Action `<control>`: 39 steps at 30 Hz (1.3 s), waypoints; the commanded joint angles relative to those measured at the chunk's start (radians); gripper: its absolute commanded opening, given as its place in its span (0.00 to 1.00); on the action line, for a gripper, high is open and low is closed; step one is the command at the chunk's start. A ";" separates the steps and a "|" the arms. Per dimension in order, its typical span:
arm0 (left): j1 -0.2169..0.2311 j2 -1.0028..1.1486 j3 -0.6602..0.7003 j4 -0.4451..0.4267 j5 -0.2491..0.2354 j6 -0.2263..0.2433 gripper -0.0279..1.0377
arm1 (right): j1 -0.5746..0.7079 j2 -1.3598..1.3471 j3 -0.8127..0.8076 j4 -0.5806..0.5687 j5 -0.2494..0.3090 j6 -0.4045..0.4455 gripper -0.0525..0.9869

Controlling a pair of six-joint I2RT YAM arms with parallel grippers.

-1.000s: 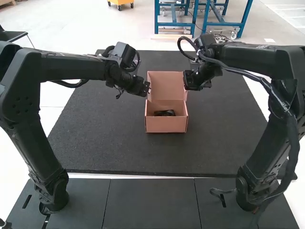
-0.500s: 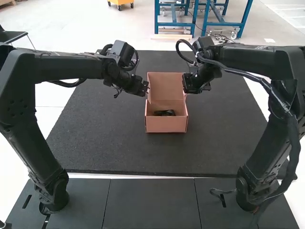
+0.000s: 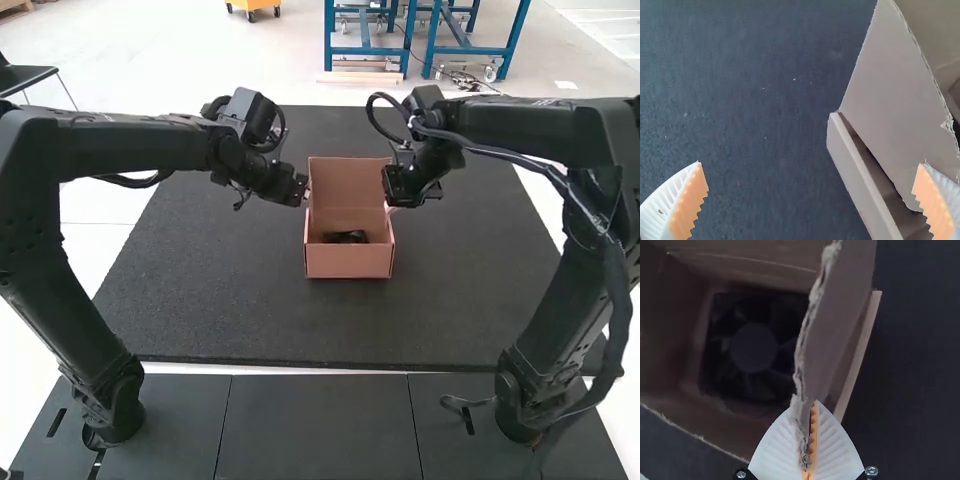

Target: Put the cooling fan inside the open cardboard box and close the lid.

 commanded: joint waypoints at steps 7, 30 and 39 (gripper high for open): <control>-0.010 -0.030 -0.050 0.064 0.027 -0.001 0.93 | 0.022 -0.047 -0.029 -0.015 -0.030 -0.017 0.03; -0.010 -0.061 -0.109 0.050 0.034 0.012 0.93 | 0.028 -0.090 -0.107 -0.032 -0.044 -0.021 0.03; -0.012 -0.073 -0.136 0.044 0.056 0.015 0.93 | 0.028 -0.090 -0.116 -0.035 -0.042 -0.023 0.03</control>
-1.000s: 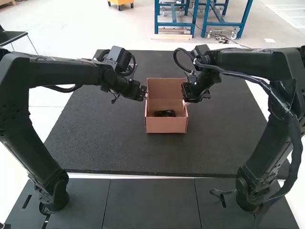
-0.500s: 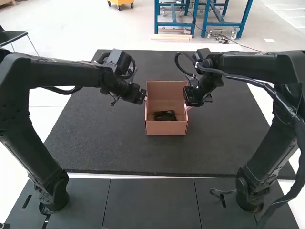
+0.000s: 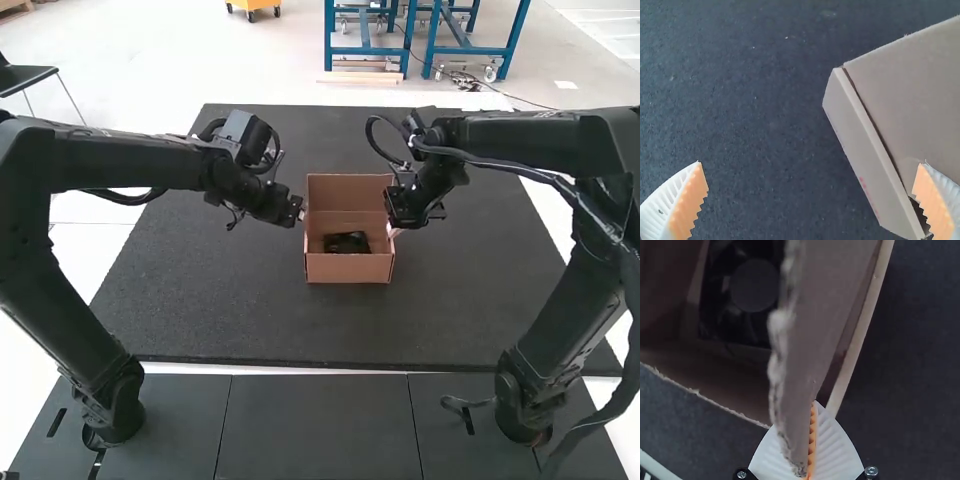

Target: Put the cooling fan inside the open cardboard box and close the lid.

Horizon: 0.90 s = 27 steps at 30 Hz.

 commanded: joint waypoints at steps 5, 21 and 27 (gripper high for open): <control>-0.027 -0.035 0.000 -0.019 0.024 0.011 0.93 | 0.013 -0.045 -0.024 -0.006 -0.018 -0.010 0.03; 0.051 -0.133 0.000 -0.100 -0.028 0.023 0.93 | 0.013 -0.132 0.065 -0.126 -0.033 -0.004 0.74; 0.129 -0.164 0.006 -0.056 -0.045 0.025 0.93 | 0.012 -0.258 0.088 -0.165 -0.040 0.011 0.76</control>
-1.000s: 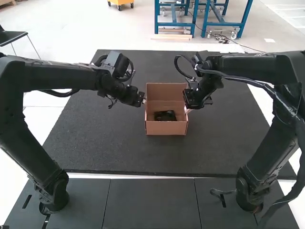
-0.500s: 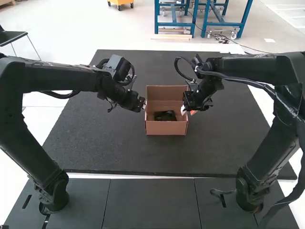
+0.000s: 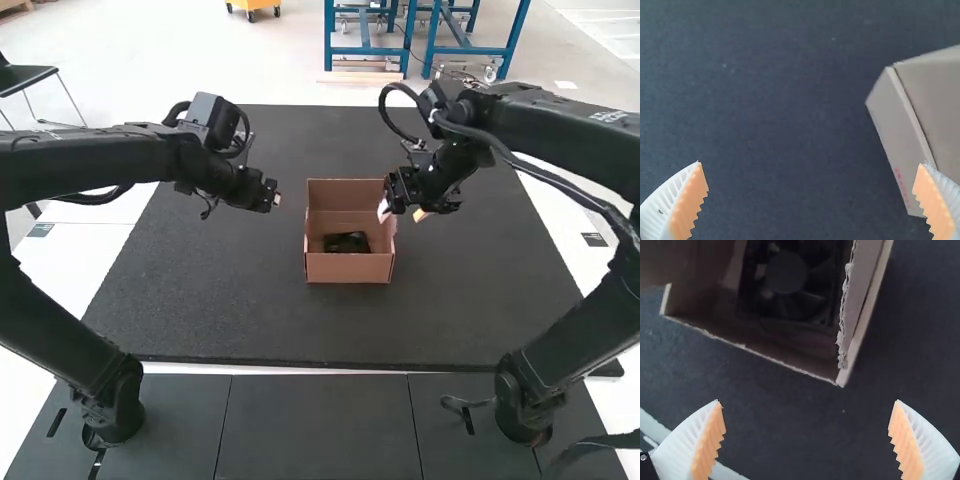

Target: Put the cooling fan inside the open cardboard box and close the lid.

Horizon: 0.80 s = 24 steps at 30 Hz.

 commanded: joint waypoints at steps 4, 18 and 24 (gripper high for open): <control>0.028 -0.014 0.038 0.071 -0.025 0.018 0.93 | 0.013 -0.180 0.006 0.051 0.015 0.022 0.76; -0.050 0.178 0.297 0.056 -0.025 0.018 0.93 | 0.013 -0.352 -0.074 0.010 0.064 0.037 0.75; -0.071 0.232 0.371 0.033 -0.021 0.024 0.93 | 0.011 -0.381 -0.107 -0.019 0.064 0.039 0.75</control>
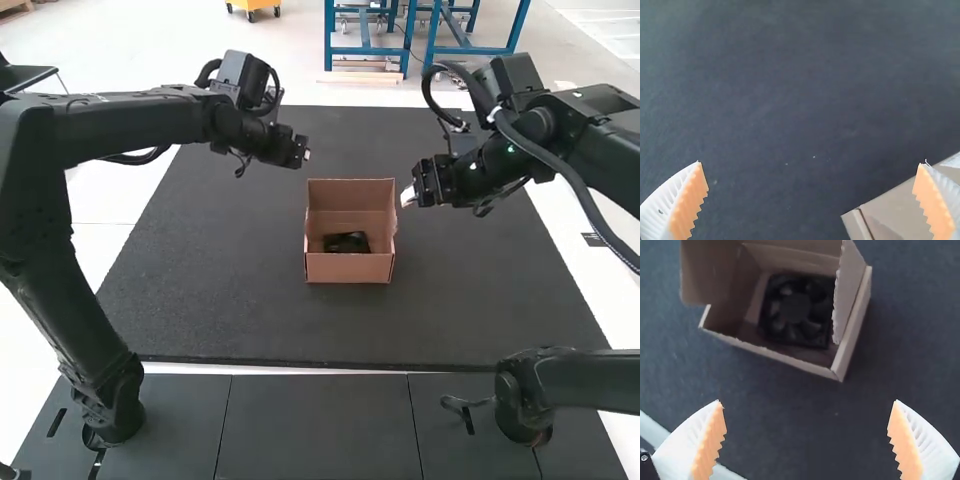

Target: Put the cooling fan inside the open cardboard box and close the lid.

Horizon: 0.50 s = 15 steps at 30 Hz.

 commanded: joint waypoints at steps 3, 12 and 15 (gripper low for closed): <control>-0.027 0.025 0.066 -0.026 0.006 0.030 0.93 | 0.008 -0.026 -0.013 -0.002 0.009 0.011 0.75; -0.057 0.051 0.067 -0.120 0.057 0.093 0.93 | 0.005 -0.026 -0.013 -0.005 0.008 0.010 0.75; -0.057 0.053 0.066 -0.138 0.058 0.098 0.93 | 0.003 -0.026 -0.019 -0.005 0.008 0.010 0.75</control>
